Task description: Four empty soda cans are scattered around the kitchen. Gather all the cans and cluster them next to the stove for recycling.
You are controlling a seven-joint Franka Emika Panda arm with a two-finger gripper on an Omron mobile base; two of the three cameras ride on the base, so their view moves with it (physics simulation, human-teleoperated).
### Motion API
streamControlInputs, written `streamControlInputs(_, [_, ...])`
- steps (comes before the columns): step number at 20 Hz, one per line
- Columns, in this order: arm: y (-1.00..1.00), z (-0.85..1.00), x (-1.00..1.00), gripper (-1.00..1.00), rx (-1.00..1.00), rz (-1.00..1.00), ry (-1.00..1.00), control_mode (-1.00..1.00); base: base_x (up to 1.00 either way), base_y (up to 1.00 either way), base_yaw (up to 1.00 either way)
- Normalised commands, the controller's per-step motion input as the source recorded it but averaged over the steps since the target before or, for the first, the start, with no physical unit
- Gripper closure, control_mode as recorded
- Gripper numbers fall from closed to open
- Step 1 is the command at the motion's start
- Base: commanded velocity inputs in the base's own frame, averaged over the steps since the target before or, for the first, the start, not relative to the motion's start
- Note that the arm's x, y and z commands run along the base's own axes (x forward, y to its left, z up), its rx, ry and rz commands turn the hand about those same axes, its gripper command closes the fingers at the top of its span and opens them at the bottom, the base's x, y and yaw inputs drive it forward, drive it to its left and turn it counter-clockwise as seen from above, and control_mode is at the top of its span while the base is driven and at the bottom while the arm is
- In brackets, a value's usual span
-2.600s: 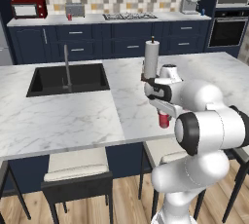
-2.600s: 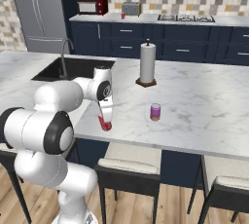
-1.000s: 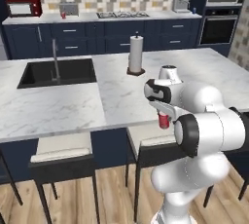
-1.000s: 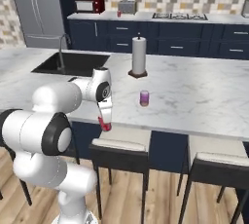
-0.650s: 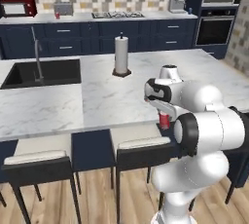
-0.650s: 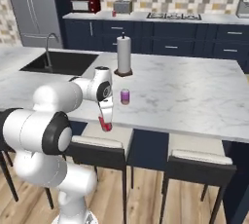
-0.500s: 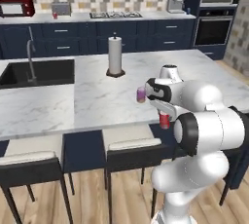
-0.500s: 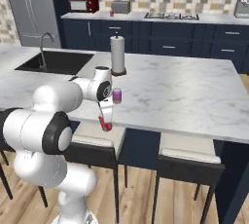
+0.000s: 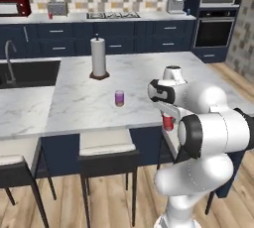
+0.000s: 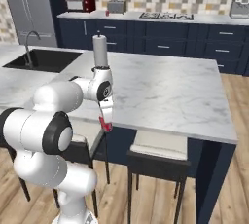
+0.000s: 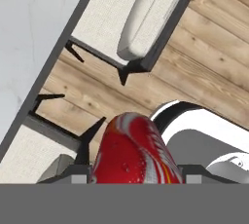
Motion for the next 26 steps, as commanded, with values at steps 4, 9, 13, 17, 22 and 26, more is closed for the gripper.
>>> streamControlInputs(4, [0.0, 0.0, 0.0, 1.0, 0.0, 0.0, 0.0, 1.0, 0.05, -0.61, 0.08])
streamControlInputs(9, [0.0, 0.0, 0.0, 1.0, 0.0, 0.0, 0.0, 1.0, 0.07, -0.6, 0.07])
streamControlInputs(13, [0.0, 0.0, 0.0, 1.0, 0.0, 0.0, 0.0, 1.0, 0.08, -0.61, 0.06])
streamControlInputs(17, [0.0, 0.0, 0.0, 1.0, 0.0, 0.0, 0.0, 1.0, 0.08, -0.6, 0.1])
streamControlInputs(22, [0.0, 0.0, 0.0, 1.0, 0.0, 0.0, 0.0, 1.0, 0.08, -0.6, 0.11])
streamControlInputs(26, [0.0, 0.0, 0.0, 1.0, 0.0, 0.0, 0.0, 1.0, 0.09, -0.59, 0.1])
